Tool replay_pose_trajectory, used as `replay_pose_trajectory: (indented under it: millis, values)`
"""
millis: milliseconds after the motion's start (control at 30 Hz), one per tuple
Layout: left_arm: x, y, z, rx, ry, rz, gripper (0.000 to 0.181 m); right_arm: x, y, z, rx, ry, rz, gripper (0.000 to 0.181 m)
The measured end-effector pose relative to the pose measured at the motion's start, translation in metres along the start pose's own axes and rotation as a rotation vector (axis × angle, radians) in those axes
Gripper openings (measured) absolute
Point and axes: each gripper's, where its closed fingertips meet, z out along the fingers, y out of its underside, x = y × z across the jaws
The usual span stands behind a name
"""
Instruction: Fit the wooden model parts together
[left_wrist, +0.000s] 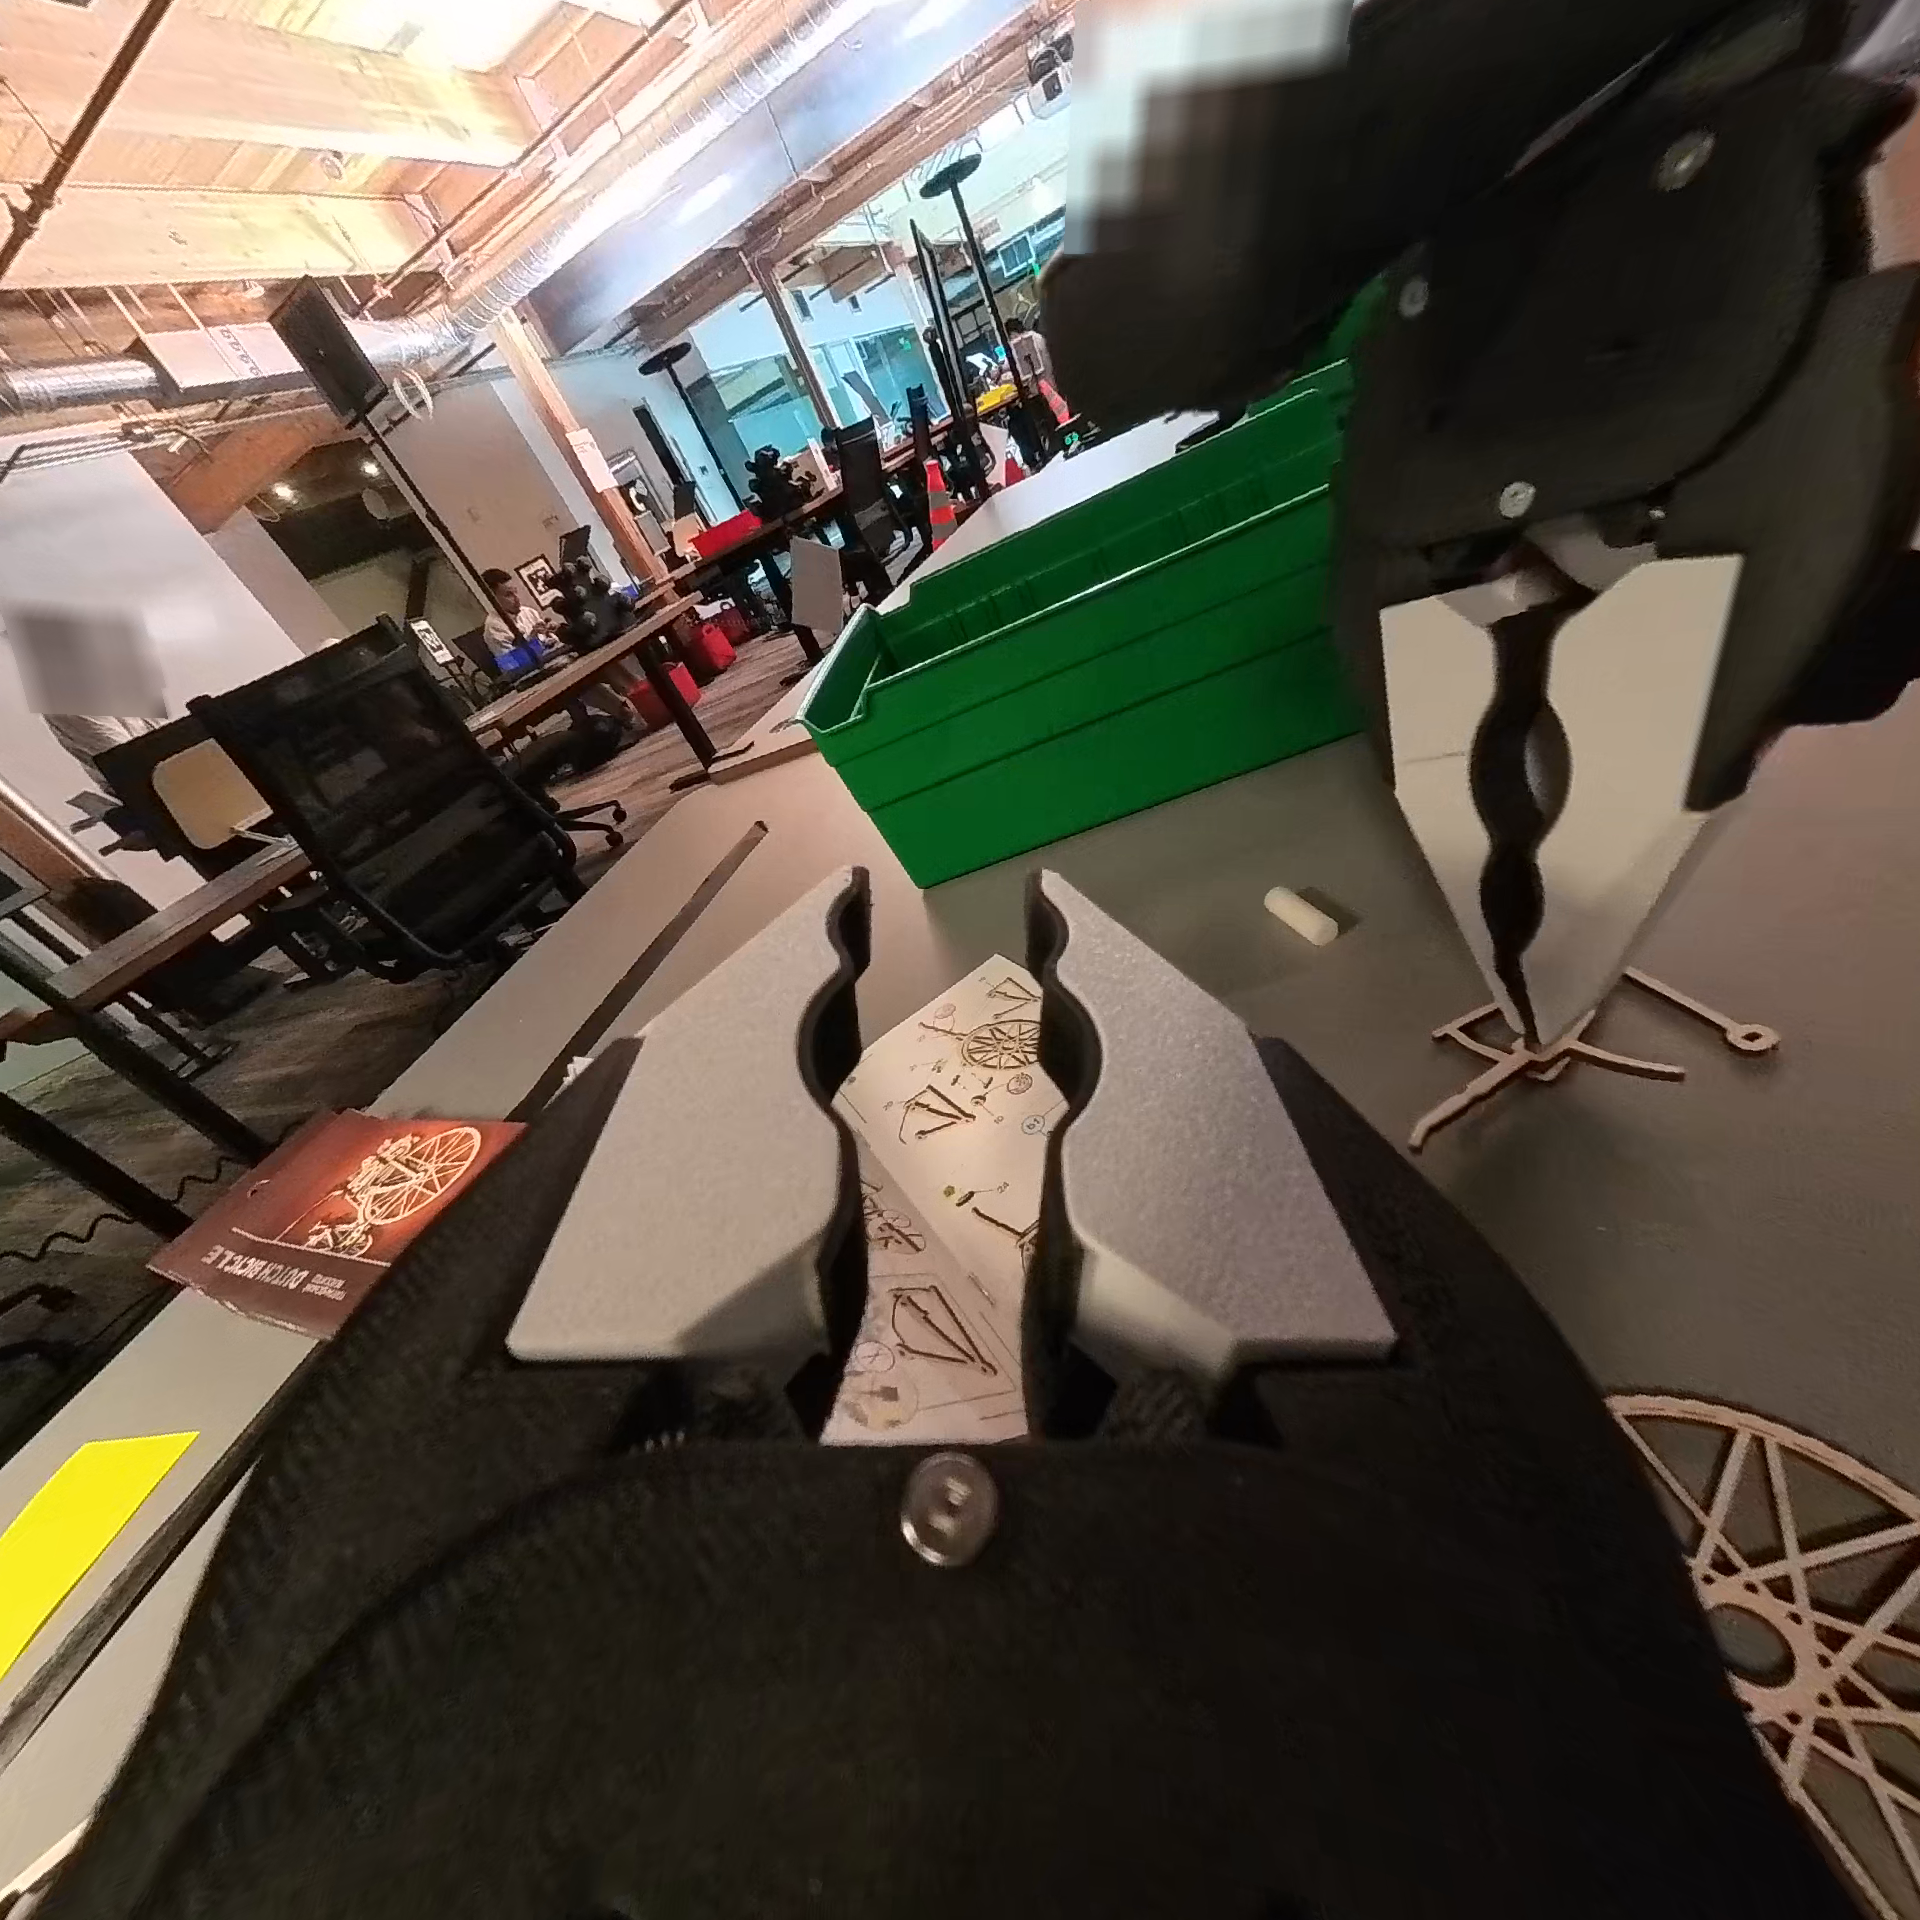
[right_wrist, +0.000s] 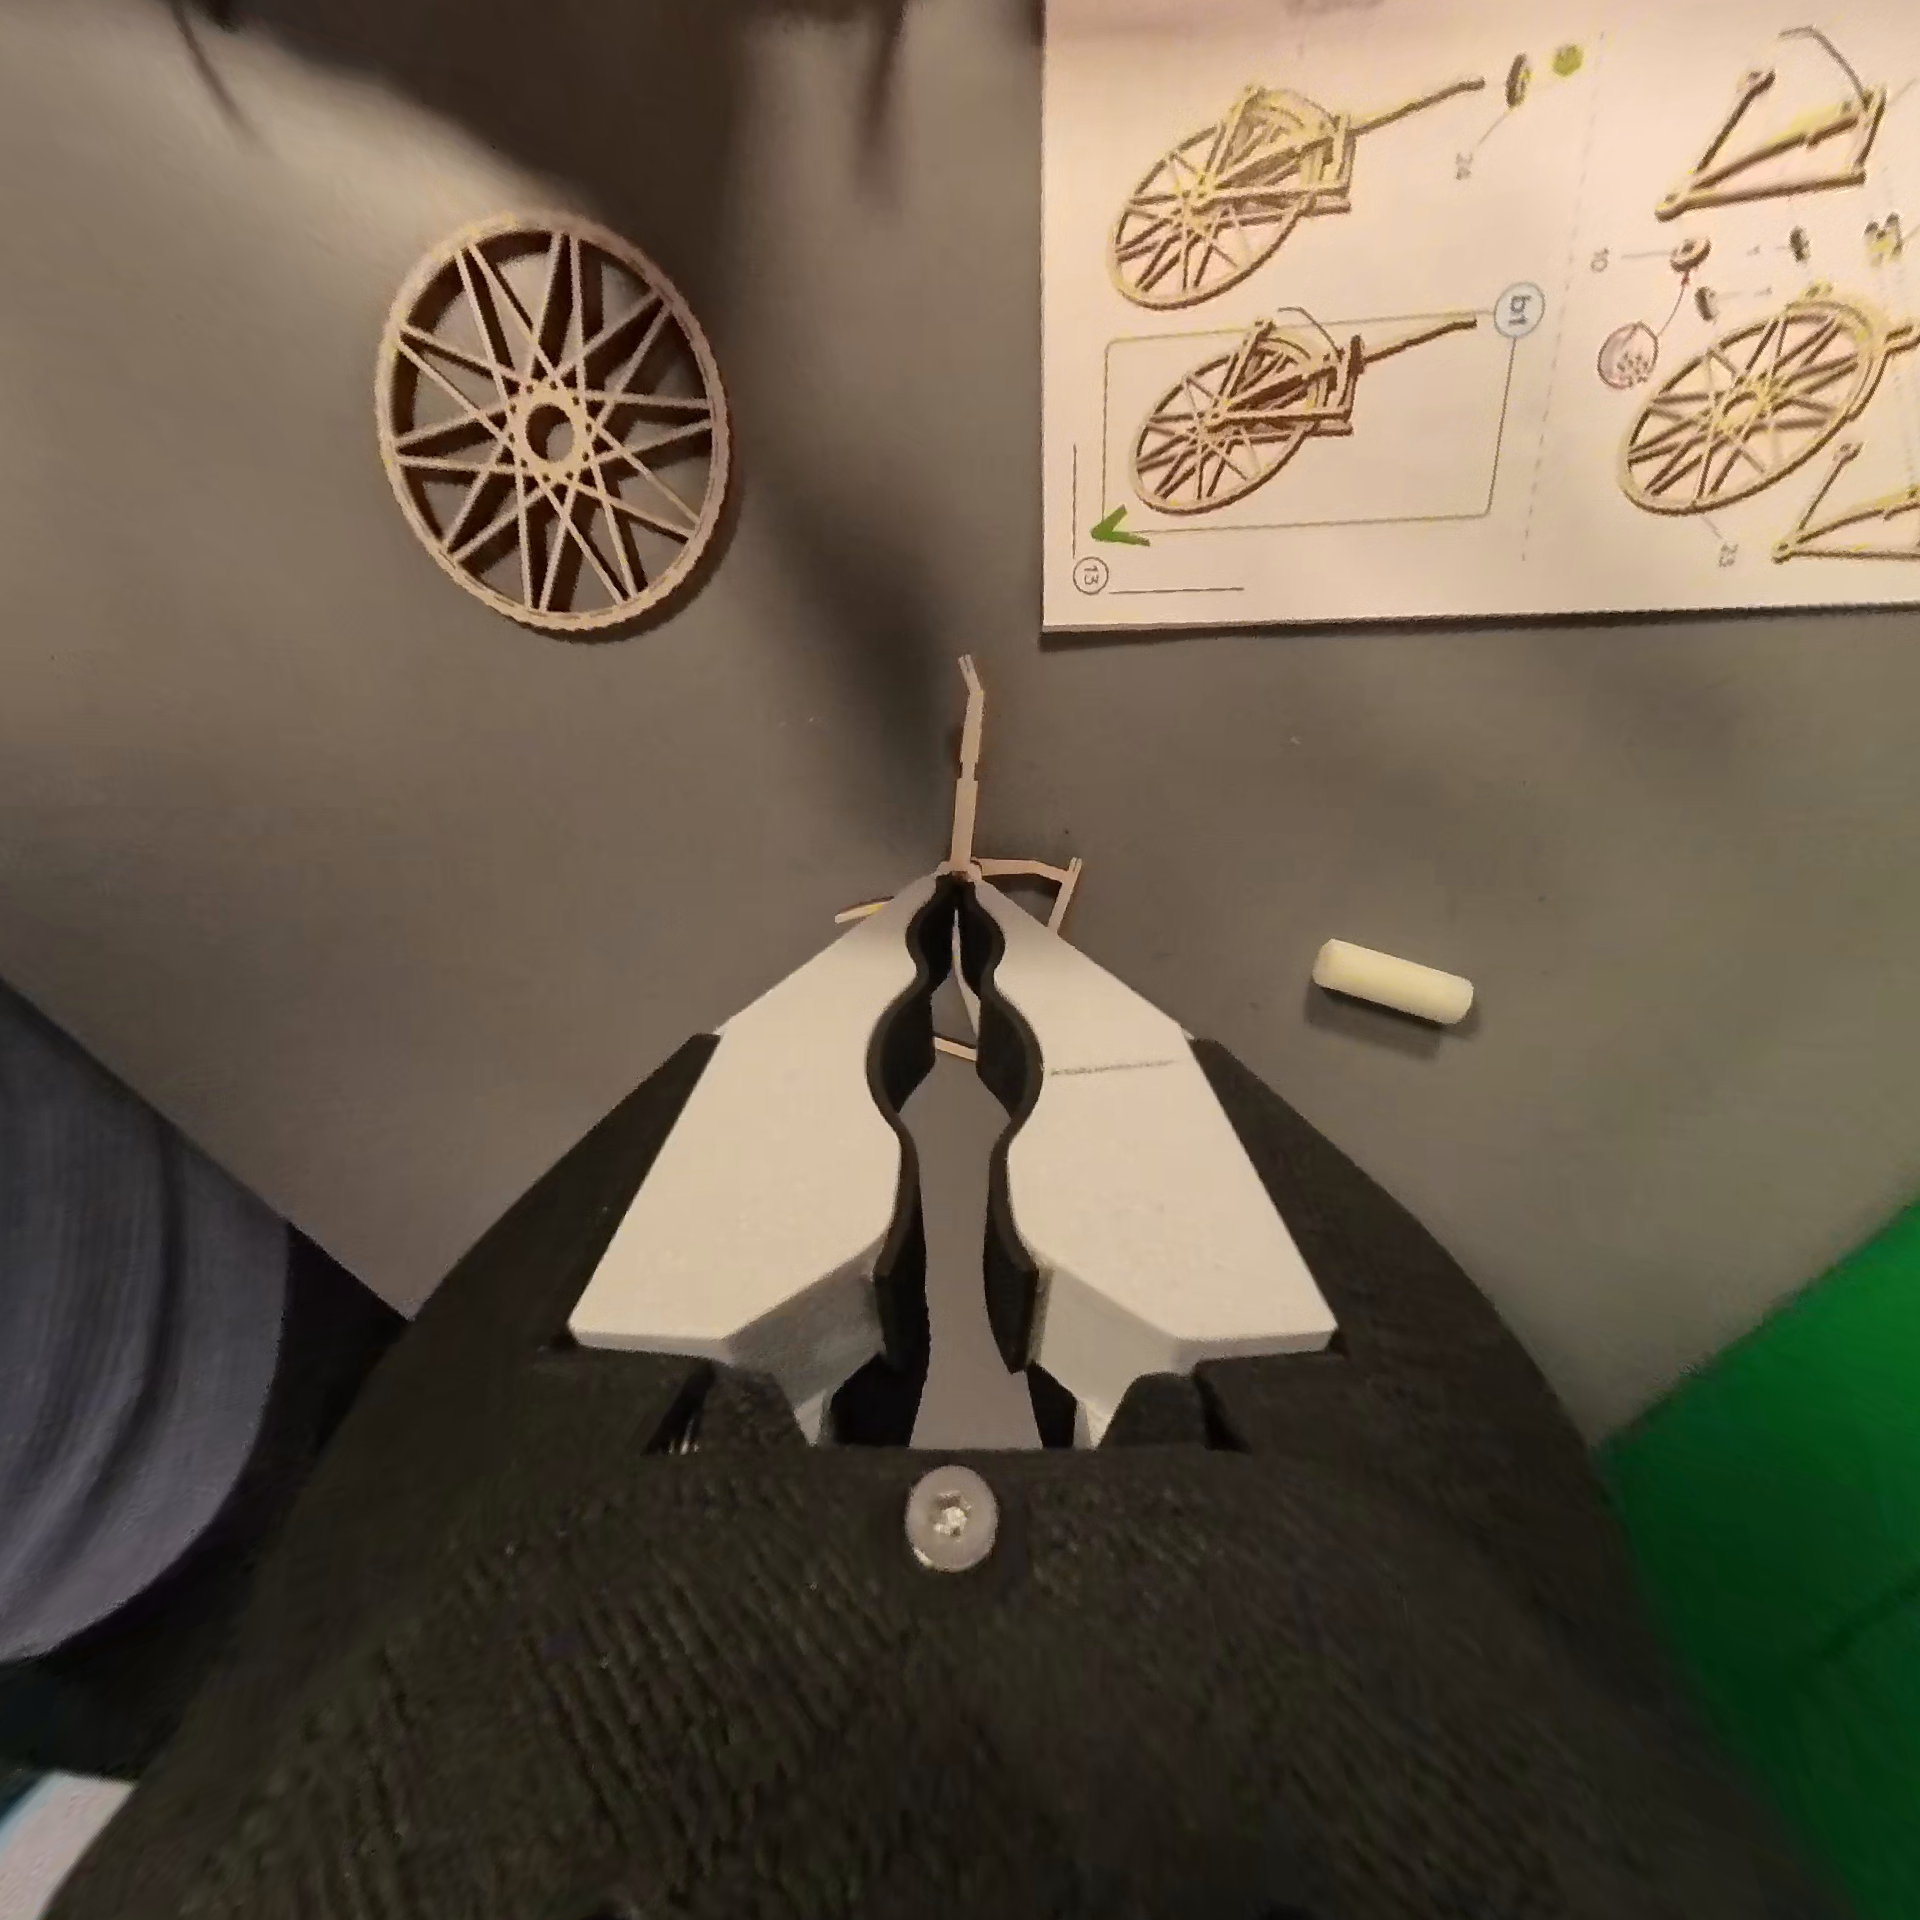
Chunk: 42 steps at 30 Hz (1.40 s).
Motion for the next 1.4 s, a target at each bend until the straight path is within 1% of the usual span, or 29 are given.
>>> replay_pose_trajectory:
  millis: [100, 233, 500, 833, 1000, 1200, 1300, 1400]
  values:
    - [0.001, 0.001, 0.001, -0.005, 0.004, 0.004, 0.028, -0.001, 0.0, 0.0, -0.057, 0.036, -0.039, 0.0]
    - [0.003, 0.0, 0.001, -0.003, 0.006, 0.01, 0.028, -0.001, 0.0, 0.001, -0.11, 0.04, -0.048, 0.0]
    - [0.005, 0.0, 0.001, -0.002, 0.009, 0.022, 0.026, -0.001, -0.001, 0.002, -0.116, 0.027, 0.01, 0.0]
    - [0.004, -0.001, 0.001, -0.001, 0.006, 0.011, 0.026, 0.0, -0.002, 0.004, -0.146, 0.05, 0.018, 0.0]
    - [0.004, -0.001, 0.001, 0.003, 0.009, 0.004, 0.025, 0.001, -0.002, 0.004, -0.075, 0.048, 0.132, 0.0]
    - [0.005, -0.001, 0.0, 0.007, 0.006, 0.007, 0.025, 0.001, -0.013, 0.001, 0.181, -0.034, 0.32, 0.0]
    - [0.006, 0.0, 0.001, 0.005, 0.009, 0.004, 0.024, 0.007, -0.01, -0.004, 0.239, 0.004, 0.33, 0.004]
    - [0.006, 0.001, 0.001, 0.005, 0.01, 0.002, 0.024, 0.008, -0.005, -0.006, 0.241, 0.038, 0.307, 0.003]
